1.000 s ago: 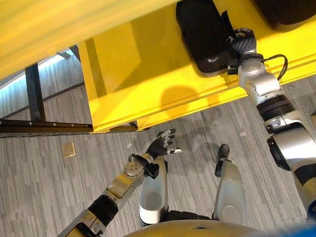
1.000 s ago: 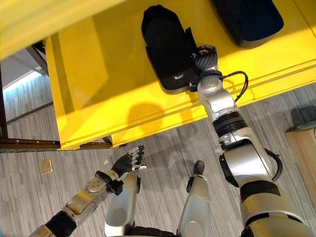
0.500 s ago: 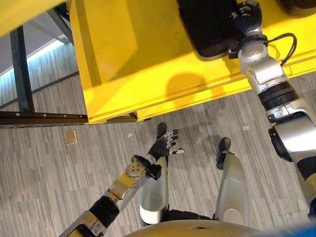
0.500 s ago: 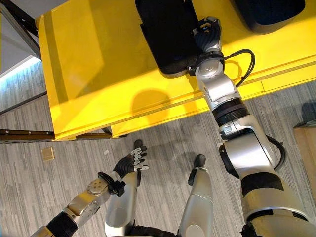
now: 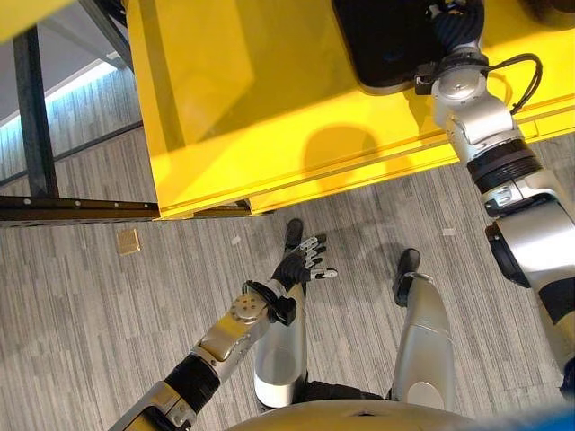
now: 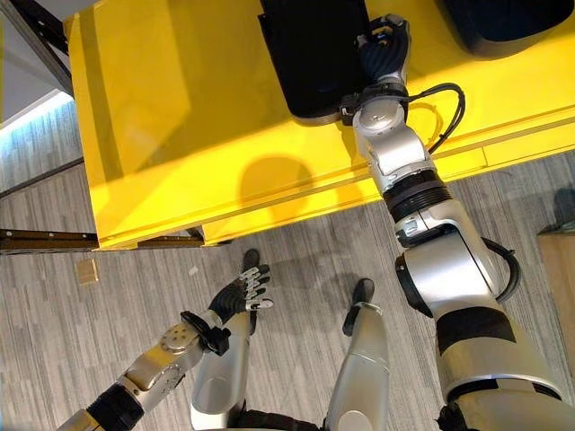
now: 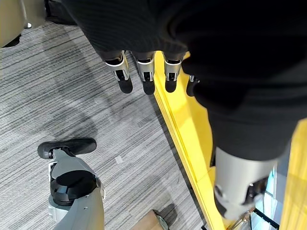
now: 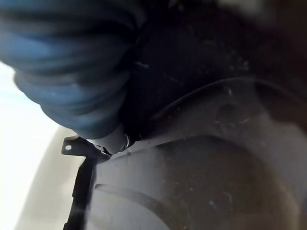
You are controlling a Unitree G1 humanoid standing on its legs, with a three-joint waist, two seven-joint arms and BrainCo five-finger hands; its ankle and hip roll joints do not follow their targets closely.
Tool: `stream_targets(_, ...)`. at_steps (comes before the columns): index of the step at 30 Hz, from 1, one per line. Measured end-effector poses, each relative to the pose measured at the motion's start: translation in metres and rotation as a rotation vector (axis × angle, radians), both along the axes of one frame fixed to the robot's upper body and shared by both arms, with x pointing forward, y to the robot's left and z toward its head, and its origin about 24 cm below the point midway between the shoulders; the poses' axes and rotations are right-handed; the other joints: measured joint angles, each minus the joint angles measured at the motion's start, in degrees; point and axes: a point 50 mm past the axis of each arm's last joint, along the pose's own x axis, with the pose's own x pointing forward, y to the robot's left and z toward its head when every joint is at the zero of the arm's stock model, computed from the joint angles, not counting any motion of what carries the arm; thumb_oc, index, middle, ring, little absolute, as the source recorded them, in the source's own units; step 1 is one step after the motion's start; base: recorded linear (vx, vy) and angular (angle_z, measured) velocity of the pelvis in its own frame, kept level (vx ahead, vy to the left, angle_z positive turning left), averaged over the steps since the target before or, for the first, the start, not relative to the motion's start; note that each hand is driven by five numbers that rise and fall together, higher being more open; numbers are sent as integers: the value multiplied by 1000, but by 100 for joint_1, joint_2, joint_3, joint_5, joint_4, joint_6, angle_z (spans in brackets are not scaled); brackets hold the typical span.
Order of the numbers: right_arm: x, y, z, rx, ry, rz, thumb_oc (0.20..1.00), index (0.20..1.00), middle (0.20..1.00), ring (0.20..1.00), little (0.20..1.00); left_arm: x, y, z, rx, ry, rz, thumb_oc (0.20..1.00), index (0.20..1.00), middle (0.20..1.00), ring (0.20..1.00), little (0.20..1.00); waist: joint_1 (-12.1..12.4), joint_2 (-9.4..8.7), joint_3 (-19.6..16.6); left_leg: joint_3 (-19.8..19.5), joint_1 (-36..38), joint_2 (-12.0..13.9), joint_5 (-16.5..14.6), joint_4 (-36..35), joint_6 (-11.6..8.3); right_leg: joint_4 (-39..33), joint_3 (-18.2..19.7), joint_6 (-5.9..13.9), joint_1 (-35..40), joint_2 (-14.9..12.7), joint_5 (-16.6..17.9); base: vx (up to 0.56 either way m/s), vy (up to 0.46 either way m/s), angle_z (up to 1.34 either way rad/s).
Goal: Move parts from the plastic box to the shelf.
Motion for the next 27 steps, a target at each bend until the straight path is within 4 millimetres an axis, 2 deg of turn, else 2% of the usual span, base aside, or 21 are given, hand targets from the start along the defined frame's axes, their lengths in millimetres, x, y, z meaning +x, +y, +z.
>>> stream_targets(7, -1, 2, 4, 5, -32, 9, 200, 200, 200, 200, 200, 0, 0, -1, -16, 13, 5, 1000, 1000, 1000, 1000, 1000, 51, -43, -26, -87, -176, -55, -78, 202, -7, 99, -67, 32, -38, -54, -67, 120, 19, 7)
stream_targets(18, -4, 9, 10, -30, -55, -15, 200, 200, 200, 200, 200, -5, -10, -3, -45, 31, -20, 1000, 1000, 1000, 1000, 1000, 102, -58, -33, -207, -426, -36, -82, 386, -1, 349, -230, -99, -205, -62, -219, 34, -4, 6)
stream_targets(20, -5, 11, 12, -33, -61, -13, 200, 200, 200, 200, 200, -5, -11, -3, -44, 33, -24, 1000, 1000, 1000, 1000, 1000, 95, -162, -88, -212, -539, -36, -90, 403, 14, 368, -229, -105, -323, -63, -210, 0, 0, 0)
stream_targets(21, -5, 11, 12, -32, -62, -15, 1000, 1000, 1000, 1000, 1000, -6, -11, -3, -43, 33, -26, 1000, 1000, 1000, 1000, 1000, 103, -163, -88, -211, -540, -37, -74, 404, -11, 367, -228, -85, -323, -66, -198, 0, 0, 0)
stream_targets(27, -4, 5, 13, -11, -67, -75, 1000, 1000, 1000, 1000, 1000, -4, -9, -3, -41, 30, -12, 1000, 1000, 1000, 1000, 1000, 119, -169, -92, -213, -538, -37, -57, 425, -37, 384, -229, -92, -320, -66, -184, -28, 0, 0)
